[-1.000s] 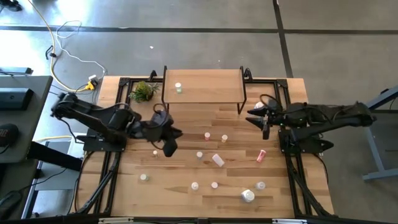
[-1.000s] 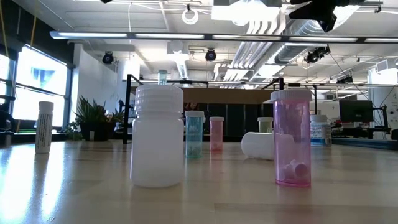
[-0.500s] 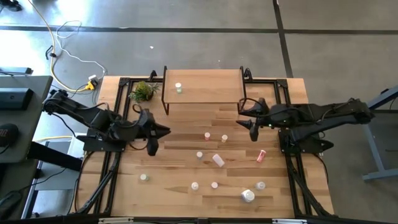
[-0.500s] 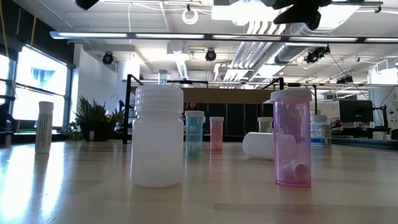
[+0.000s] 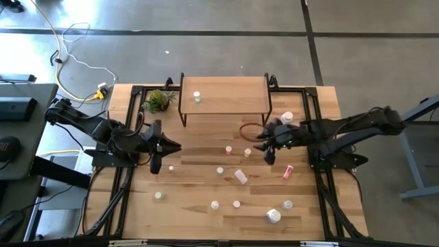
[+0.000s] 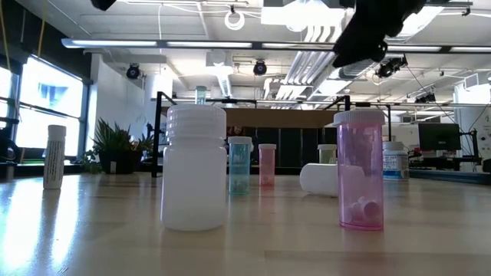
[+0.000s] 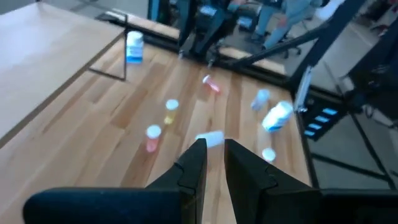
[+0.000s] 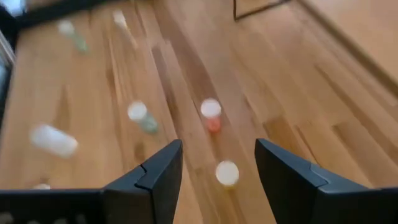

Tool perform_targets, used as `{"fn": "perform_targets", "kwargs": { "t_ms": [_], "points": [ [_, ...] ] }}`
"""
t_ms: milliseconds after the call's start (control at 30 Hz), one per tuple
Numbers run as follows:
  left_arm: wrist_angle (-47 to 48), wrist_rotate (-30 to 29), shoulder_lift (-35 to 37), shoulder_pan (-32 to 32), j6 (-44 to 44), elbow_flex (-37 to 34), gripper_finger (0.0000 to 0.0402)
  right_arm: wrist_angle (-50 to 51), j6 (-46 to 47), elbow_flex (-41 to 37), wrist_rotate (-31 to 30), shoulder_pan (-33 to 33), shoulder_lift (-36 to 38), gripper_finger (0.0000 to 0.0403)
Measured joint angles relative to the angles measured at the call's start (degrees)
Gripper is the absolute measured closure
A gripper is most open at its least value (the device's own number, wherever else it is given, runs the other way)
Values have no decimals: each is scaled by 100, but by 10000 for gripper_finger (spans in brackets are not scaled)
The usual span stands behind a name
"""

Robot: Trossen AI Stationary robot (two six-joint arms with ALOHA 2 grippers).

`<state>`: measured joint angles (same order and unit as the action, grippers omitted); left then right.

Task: Pick and place medicine bottles onto shelf by color
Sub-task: Put the yellow pill bottle on the shelf

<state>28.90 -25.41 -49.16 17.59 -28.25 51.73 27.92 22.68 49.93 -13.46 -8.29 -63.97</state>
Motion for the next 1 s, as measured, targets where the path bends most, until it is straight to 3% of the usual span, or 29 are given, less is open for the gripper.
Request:
{"fn": "perform_targets", "kwargs": {
  "t_ms": [200,433,633,1000],
  "points": [
    [53,226,19,-142,4,-6,350,49,-64,-2,4,0,-634,210],
    [162,702,21,-223,390,-5,309,55,74,-4,3,0,-1254,210],
    [129,541,21,-226,493,-5,278,29,-25,-4,1,0,-1587,210],
    [130,438,21,-226,599,-5,273,-271,-209,-7,-3,0,-2061,210]
  ]
}}
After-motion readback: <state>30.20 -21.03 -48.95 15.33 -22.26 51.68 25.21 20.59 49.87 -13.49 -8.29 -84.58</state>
